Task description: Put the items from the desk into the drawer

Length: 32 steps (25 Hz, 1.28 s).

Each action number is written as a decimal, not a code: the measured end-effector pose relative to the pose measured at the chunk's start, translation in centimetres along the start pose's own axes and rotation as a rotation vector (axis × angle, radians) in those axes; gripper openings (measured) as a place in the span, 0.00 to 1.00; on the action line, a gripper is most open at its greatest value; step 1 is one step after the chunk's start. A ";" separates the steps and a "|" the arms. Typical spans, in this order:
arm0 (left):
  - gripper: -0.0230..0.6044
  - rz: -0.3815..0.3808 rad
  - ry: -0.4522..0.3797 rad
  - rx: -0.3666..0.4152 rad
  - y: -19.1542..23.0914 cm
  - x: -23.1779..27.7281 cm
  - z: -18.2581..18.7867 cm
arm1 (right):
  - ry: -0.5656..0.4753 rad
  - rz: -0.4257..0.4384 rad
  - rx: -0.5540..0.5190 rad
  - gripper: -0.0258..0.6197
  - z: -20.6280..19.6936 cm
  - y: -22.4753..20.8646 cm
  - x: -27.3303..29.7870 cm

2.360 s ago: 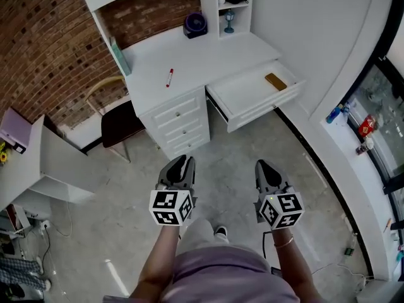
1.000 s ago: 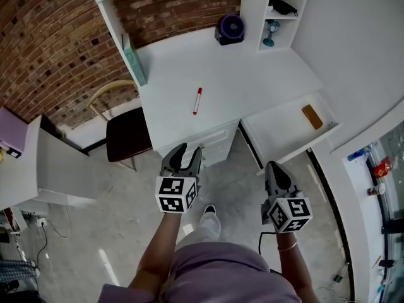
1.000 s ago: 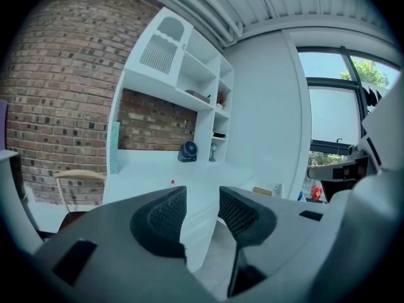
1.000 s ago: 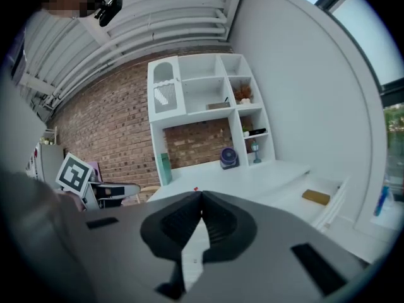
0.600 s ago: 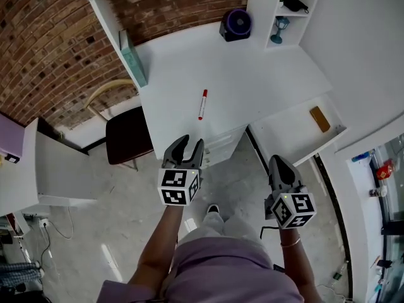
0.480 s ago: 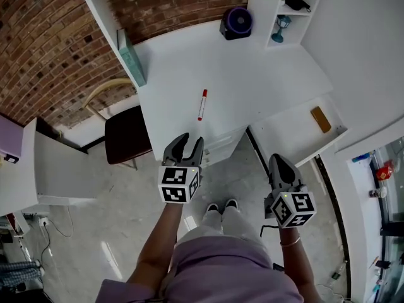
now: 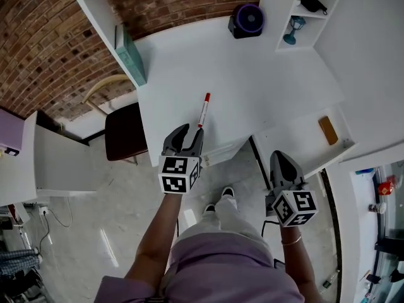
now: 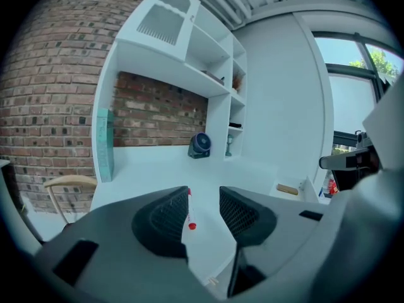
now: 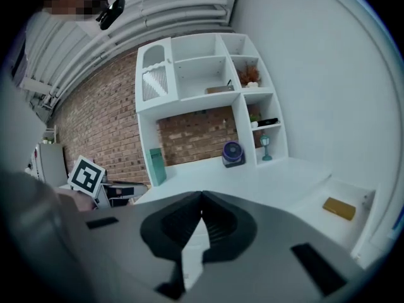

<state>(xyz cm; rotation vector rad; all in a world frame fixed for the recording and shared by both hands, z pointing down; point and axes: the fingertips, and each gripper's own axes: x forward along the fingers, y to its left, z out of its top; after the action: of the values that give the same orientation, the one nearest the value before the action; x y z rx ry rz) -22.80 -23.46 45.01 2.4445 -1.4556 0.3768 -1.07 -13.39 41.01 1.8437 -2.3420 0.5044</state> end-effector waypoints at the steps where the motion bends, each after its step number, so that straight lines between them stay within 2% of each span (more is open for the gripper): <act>1: 0.28 0.002 0.004 0.003 0.1 0.5 0.1 | 0.002 0.005 -0.001 0.04 0.1 -0.2 0.5; 13: 0.30 0.033 0.114 0.010 1.5 6.4 -2.2 | 0.017 0.043 0.000 0.04 0.9 -1.9 4.3; 22: 0.30 0.056 0.225 0.029 2.4 10.1 -5.5 | 0.039 0.049 0.009 0.04 0.3 -3.0 5.3; 32: 0.30 0.067 0.319 0.053 2.8 12.6 -7.6 | 0.046 0.062 0.016 0.04 0.4 -3.6 5.7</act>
<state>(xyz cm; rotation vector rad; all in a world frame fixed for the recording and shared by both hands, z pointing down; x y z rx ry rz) -20.12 -32.26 56.79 2.2478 -1.4049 0.7889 1.02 -19.50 43.02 1.7510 -2.3783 0.5675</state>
